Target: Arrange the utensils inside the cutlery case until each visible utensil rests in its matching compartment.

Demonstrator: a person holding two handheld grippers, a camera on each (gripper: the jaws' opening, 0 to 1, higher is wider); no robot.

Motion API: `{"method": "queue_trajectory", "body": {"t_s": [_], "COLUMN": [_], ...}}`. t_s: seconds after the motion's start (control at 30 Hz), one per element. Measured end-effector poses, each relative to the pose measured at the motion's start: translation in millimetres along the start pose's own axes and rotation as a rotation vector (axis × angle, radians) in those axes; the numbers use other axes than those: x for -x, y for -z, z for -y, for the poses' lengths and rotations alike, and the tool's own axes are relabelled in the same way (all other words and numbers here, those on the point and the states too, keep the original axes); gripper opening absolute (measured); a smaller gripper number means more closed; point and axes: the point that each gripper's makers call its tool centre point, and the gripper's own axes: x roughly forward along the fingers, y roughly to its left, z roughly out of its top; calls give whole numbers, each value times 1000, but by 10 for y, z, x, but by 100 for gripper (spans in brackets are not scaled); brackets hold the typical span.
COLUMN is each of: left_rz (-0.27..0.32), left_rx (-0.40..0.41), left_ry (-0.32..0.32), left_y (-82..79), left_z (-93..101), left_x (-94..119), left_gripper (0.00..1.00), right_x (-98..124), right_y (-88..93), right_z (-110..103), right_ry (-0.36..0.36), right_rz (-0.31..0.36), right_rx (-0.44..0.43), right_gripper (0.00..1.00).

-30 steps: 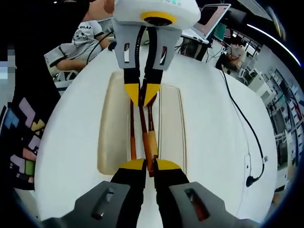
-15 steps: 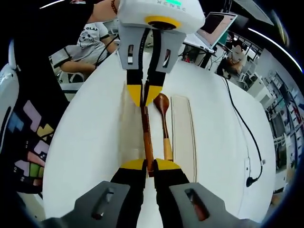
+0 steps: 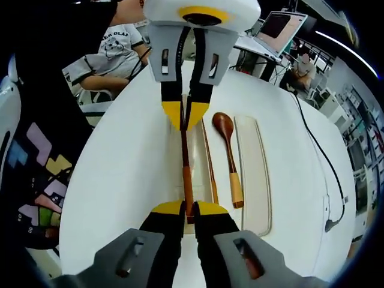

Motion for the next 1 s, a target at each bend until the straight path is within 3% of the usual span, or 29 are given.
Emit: {"method": "queue_trajectory", "body": {"t_s": [0.57,1.0], "left_rz": [45,57], "left_rx": [2,11], "left_ry": [15,32], "left_y": [-54,-4], "left_z": [24,31], "left_x": [-124,-218], "left_gripper": [4,4], "right_x": [-41,-86], "right_y": [156,179], "right_z": [-42,-43], "right_ry": [-23,-39], "right_rz": [-43,-42], "right_rx": [-36,-51], "right_gripper": [5,5]}}
